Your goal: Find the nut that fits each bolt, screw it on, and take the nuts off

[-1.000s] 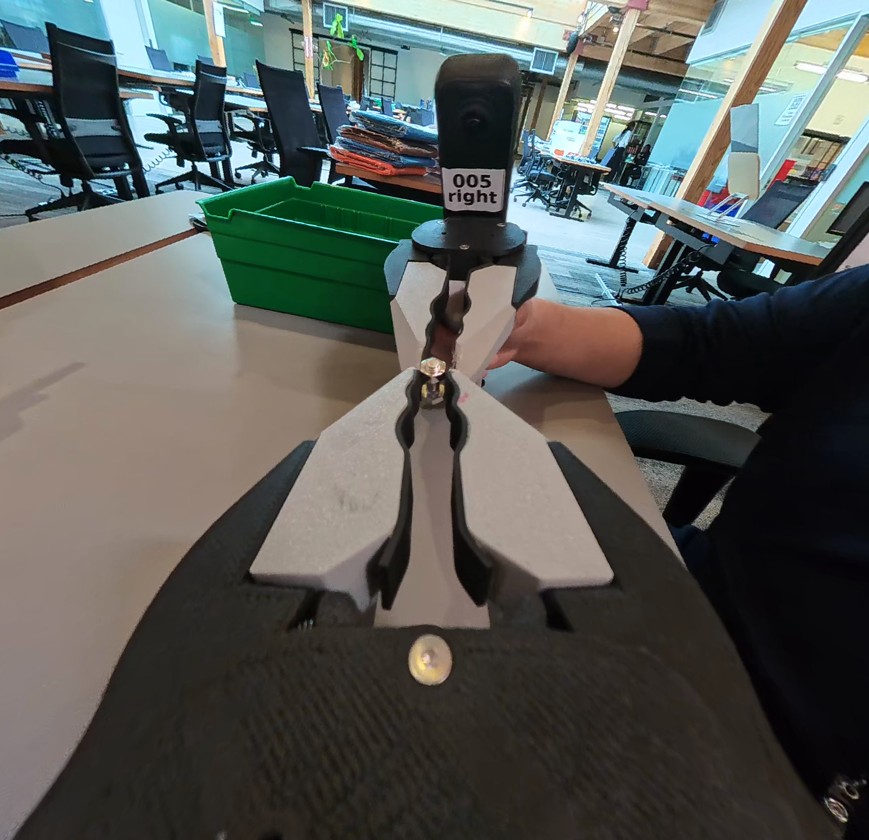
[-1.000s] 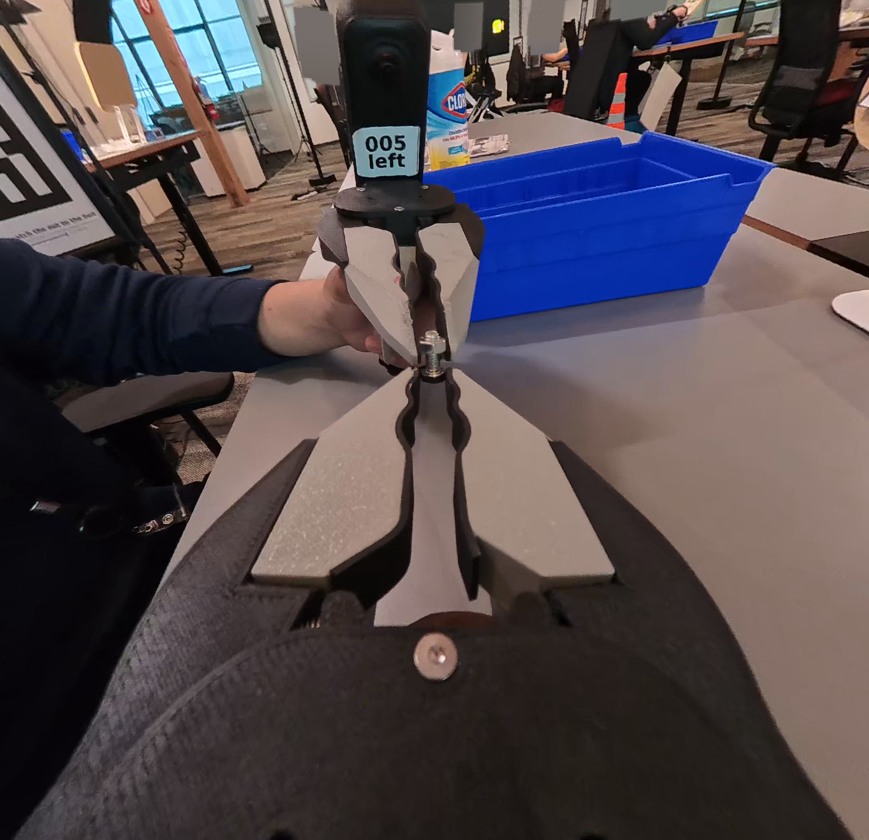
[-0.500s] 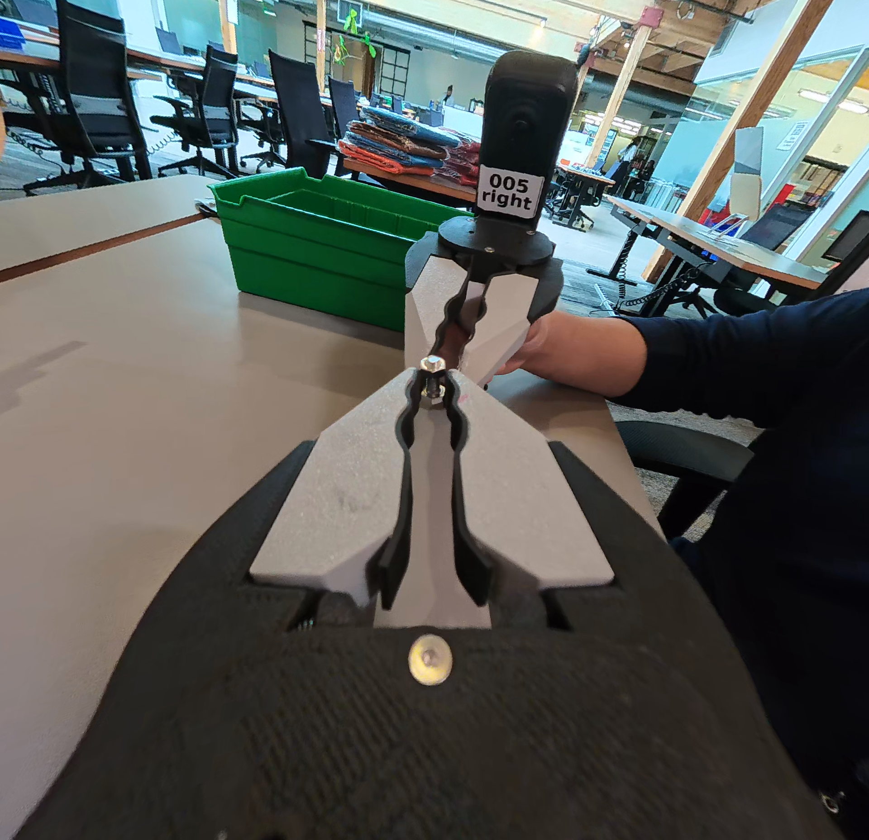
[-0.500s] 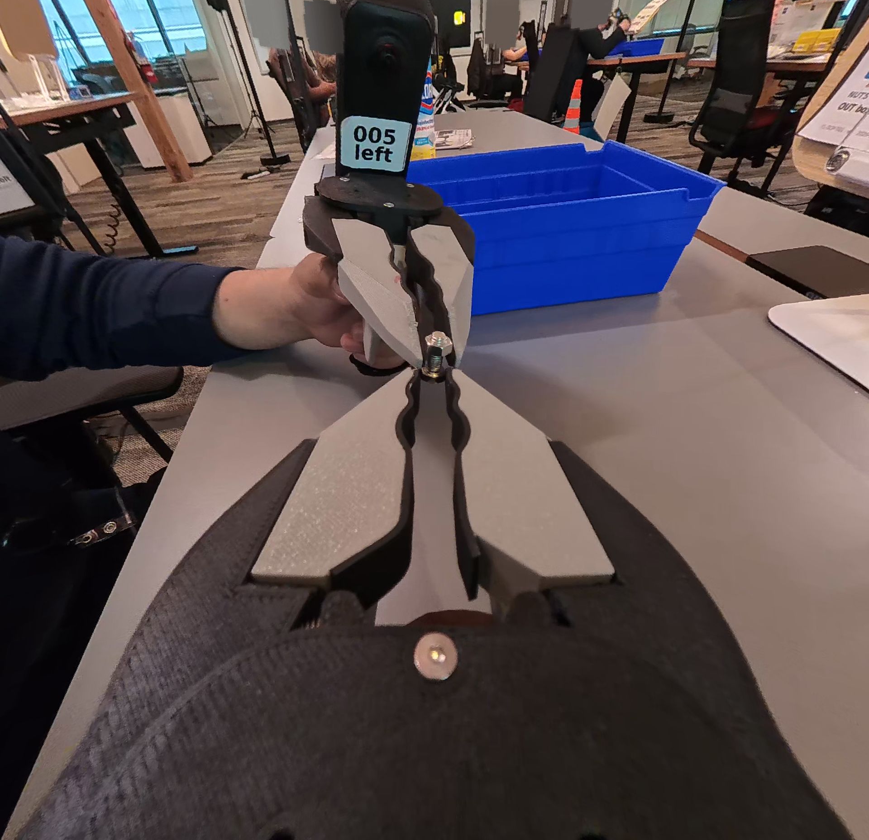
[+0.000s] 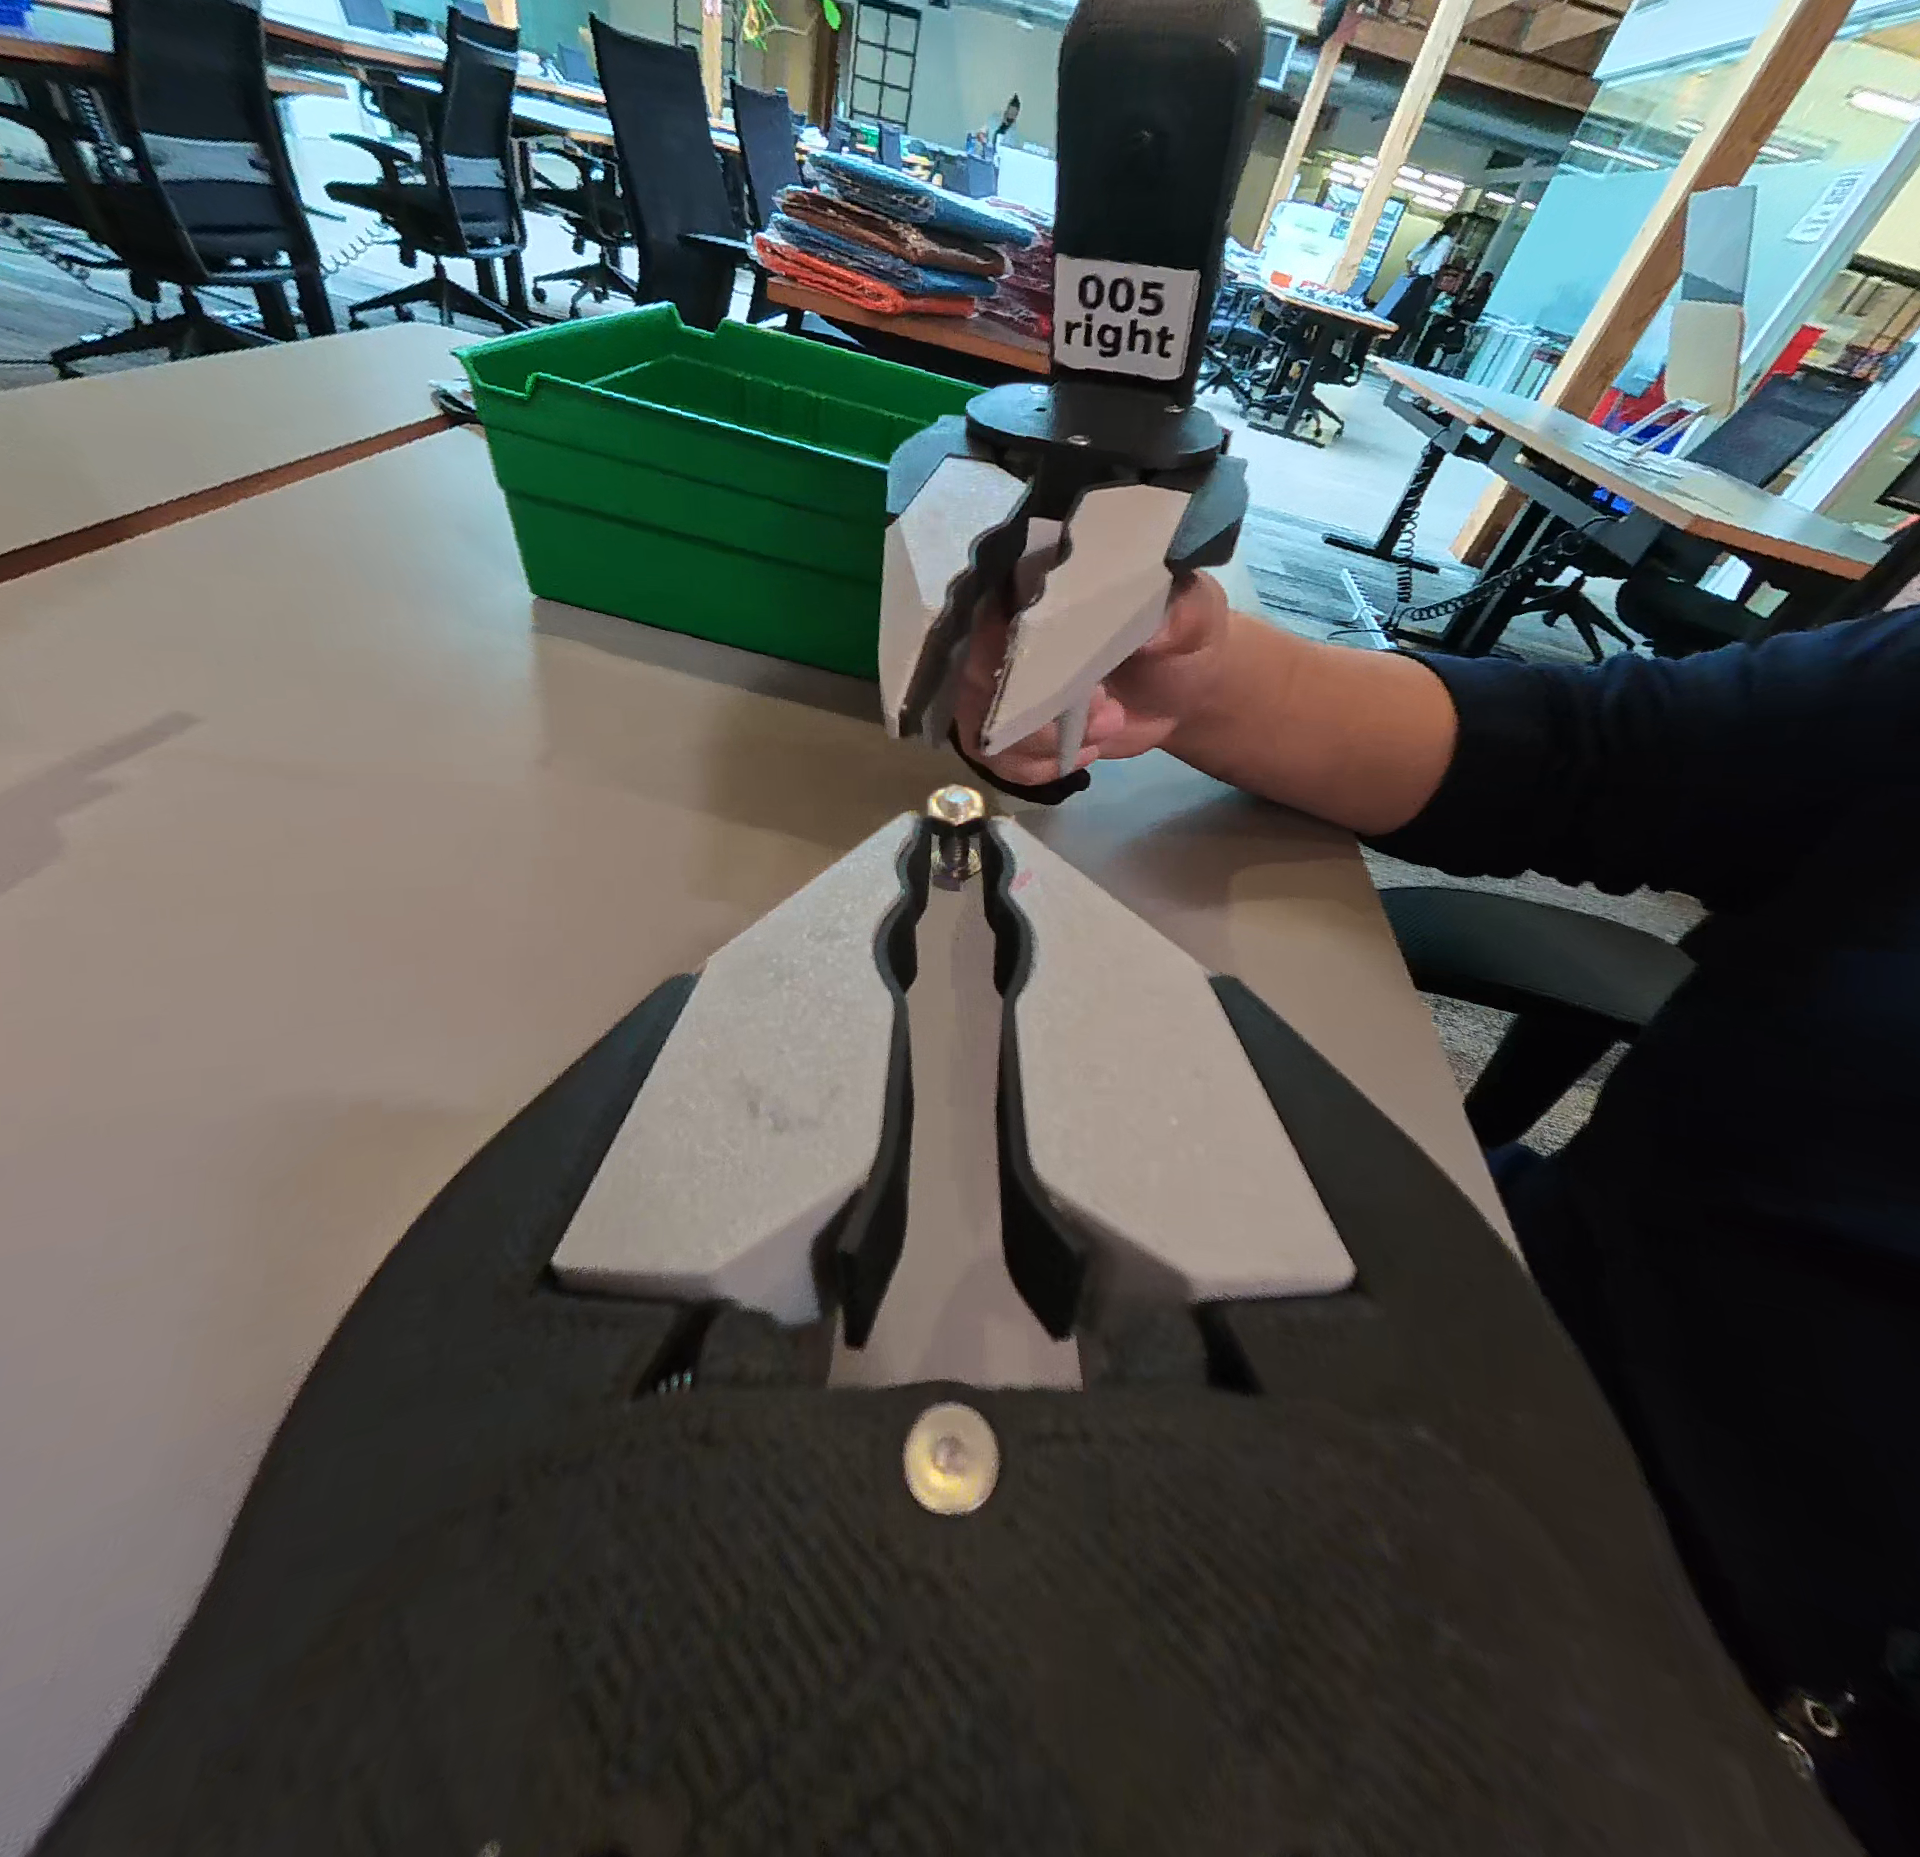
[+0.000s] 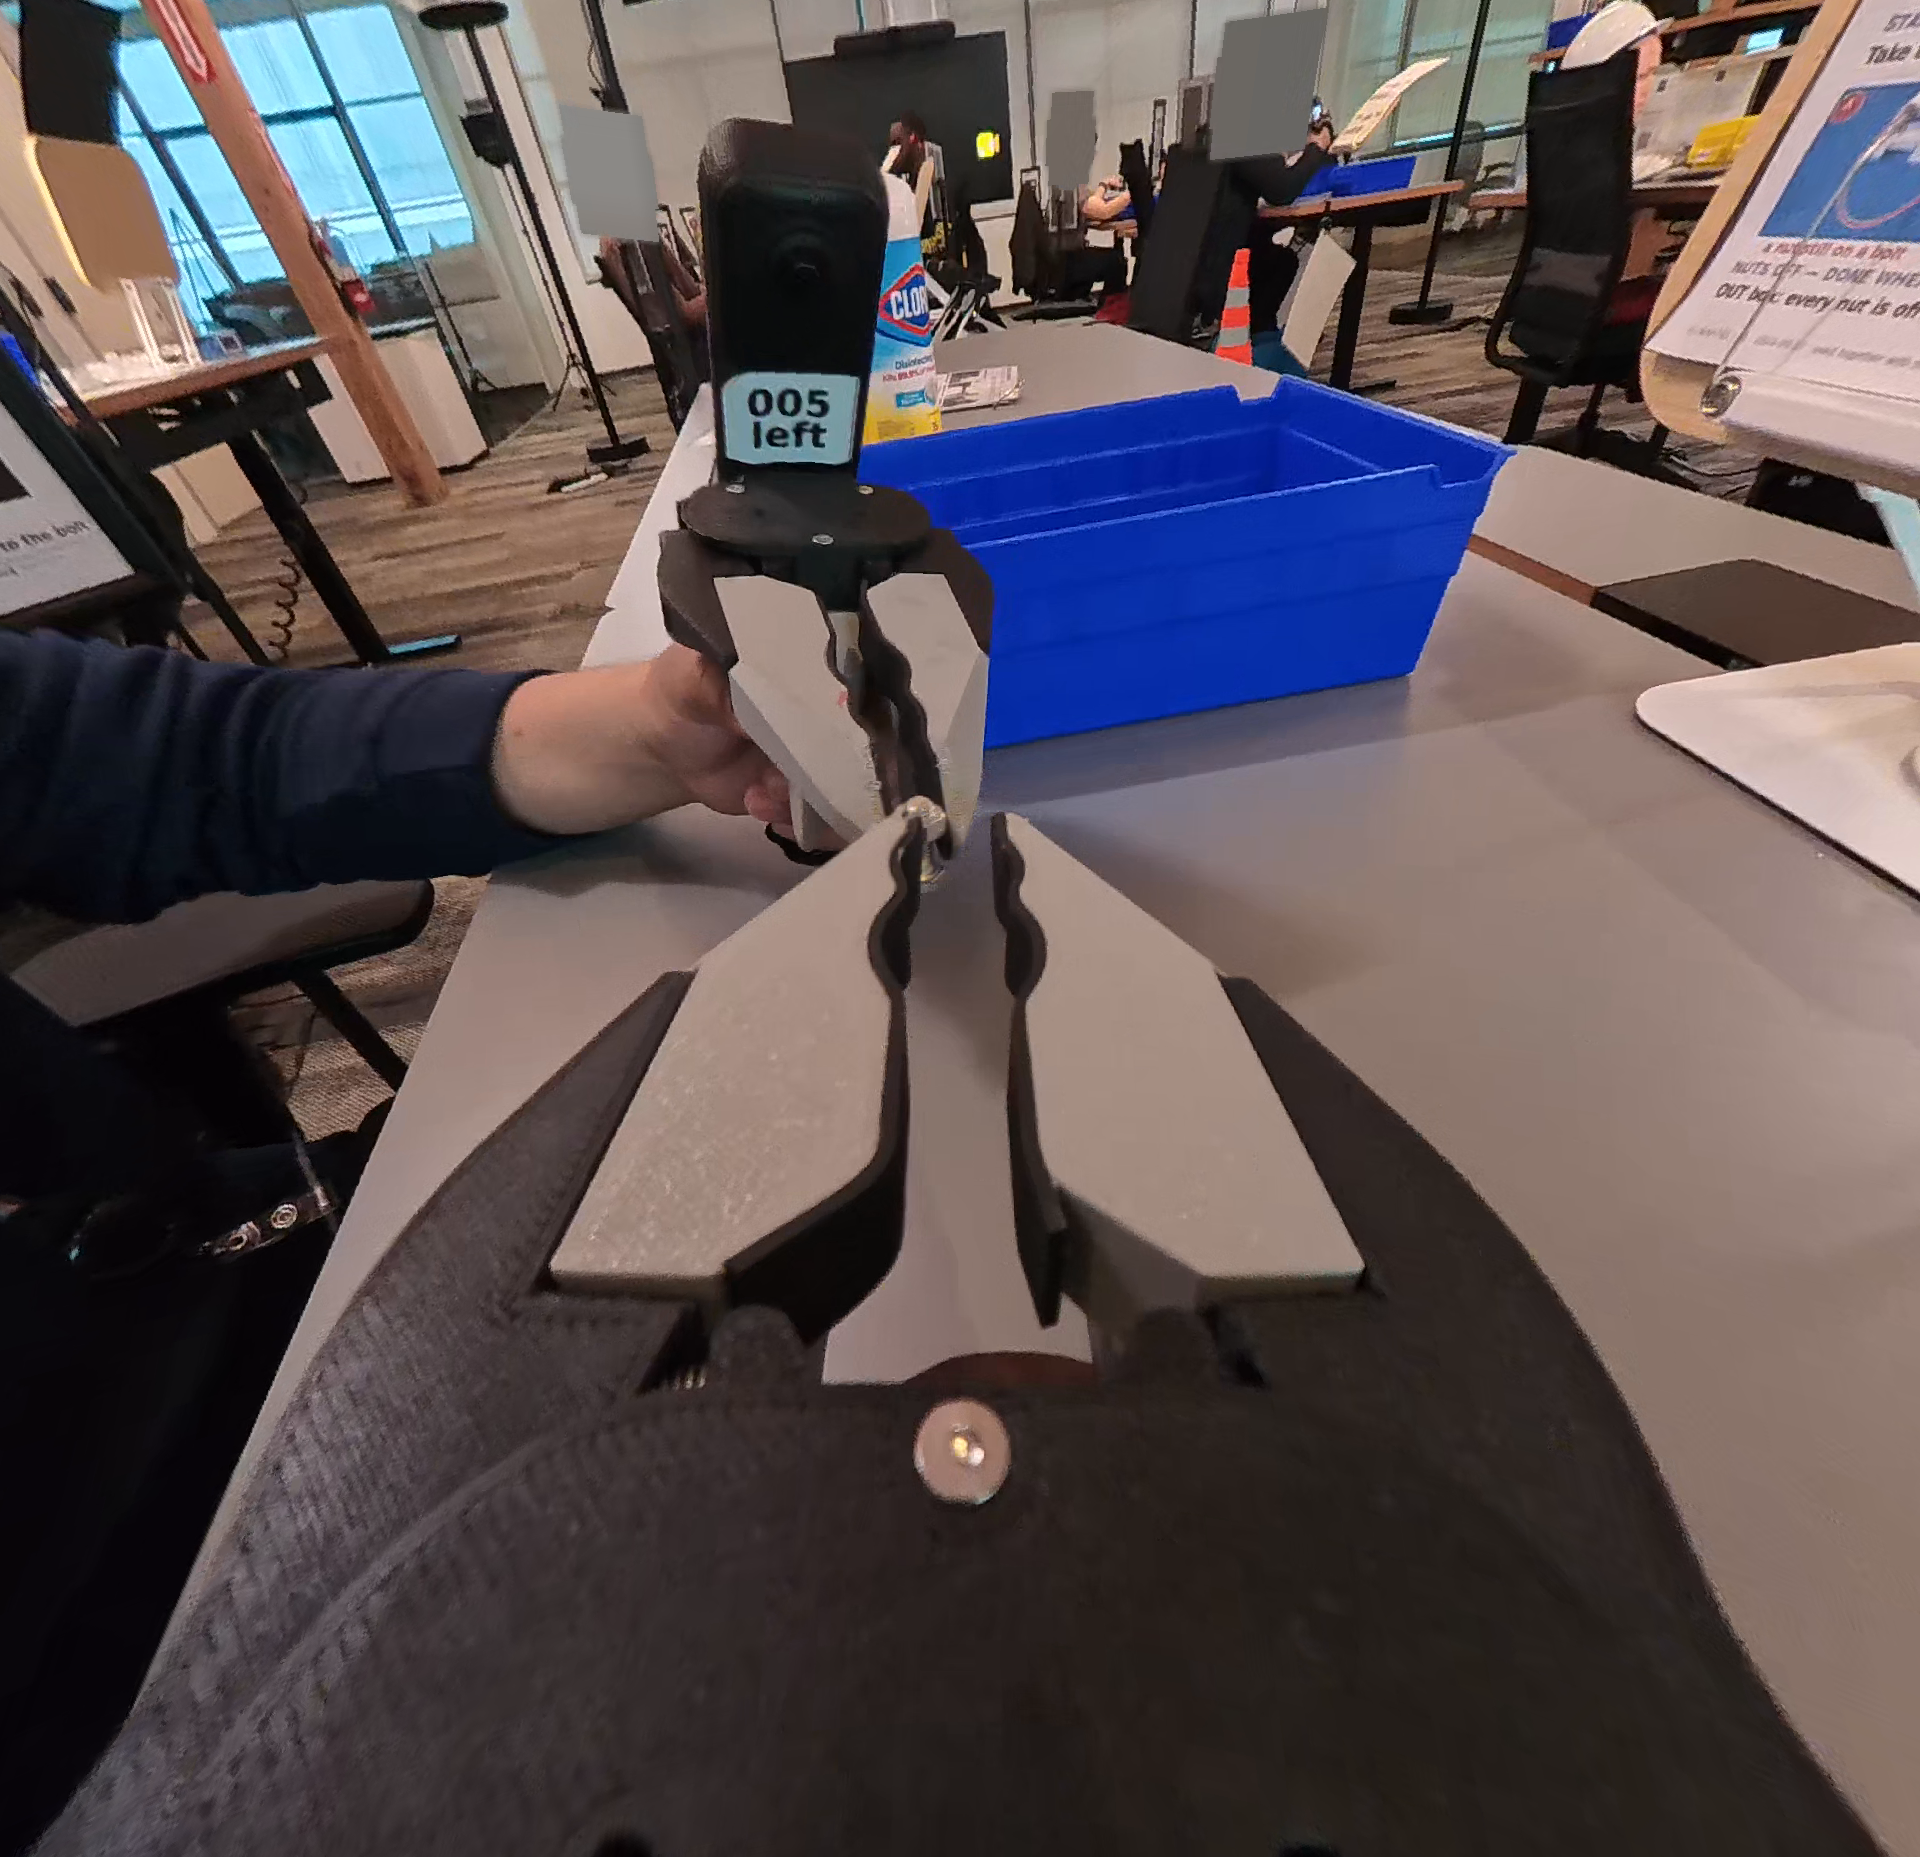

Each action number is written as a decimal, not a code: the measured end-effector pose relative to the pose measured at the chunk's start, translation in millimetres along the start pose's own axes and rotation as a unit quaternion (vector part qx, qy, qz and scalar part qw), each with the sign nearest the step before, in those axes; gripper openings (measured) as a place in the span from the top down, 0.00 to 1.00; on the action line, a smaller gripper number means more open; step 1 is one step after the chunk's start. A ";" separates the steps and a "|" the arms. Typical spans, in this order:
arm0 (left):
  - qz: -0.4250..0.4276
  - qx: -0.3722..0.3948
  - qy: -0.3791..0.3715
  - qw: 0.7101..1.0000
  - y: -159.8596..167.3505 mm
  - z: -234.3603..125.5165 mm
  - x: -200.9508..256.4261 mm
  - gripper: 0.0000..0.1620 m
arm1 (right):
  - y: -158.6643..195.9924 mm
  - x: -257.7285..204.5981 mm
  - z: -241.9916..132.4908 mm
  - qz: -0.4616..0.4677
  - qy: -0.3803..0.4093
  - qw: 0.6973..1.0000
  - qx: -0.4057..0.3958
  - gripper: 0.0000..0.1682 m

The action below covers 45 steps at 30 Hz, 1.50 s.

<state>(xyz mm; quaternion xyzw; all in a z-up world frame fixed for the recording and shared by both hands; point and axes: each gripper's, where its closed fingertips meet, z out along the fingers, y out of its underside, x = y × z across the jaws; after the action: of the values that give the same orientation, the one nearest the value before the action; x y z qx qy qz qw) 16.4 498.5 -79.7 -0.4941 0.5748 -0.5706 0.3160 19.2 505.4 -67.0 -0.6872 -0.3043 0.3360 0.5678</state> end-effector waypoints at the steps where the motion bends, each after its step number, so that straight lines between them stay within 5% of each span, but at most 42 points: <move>1: 0.001 -0.001 0.005 1.000 0.2 0.6 2.0 0.96 | 0.6 -1.4 0.6 -0.006 0.000 1.000 -0.002 0.94; 16: -0.107 -0.010 0.168 0.980 4.2 -0.6 38.4 0.96 | 6.3 -53.3 -2.4 -0.124 -0.091 0.988 -0.030 0.91; 23: -0.155 -0.015 0.174 0.972 7.1 1.7 35.7 0.96 | 10.7 -43.4 1.6 -0.286 0.021 0.956 -0.065 0.78; 29: -0.176 -0.008 0.170 0.970 4.6 1.7 32.6 0.96 | 18.1 -39.1 5.0 -0.432 0.107 0.890 -0.106 0.84; 34: -0.188 -0.004 0.172 0.967 4.0 3.2 31.5 0.96 | 15.4 -37.2 7.0 -0.475 0.137 0.863 -0.108 0.89; 45: -0.192 0.009 0.154 0.969 2.0 3.9 24.6 0.96 | 10.8 -28.1 6.6 -0.476 0.169 0.856 -0.107 0.89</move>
<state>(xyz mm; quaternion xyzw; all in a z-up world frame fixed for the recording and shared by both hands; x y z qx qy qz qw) 12.0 474.1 -77.3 -0.4985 0.5059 -0.6949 0.1125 -2.3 484.8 -75.3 -0.5608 -0.5278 -0.1314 0.6242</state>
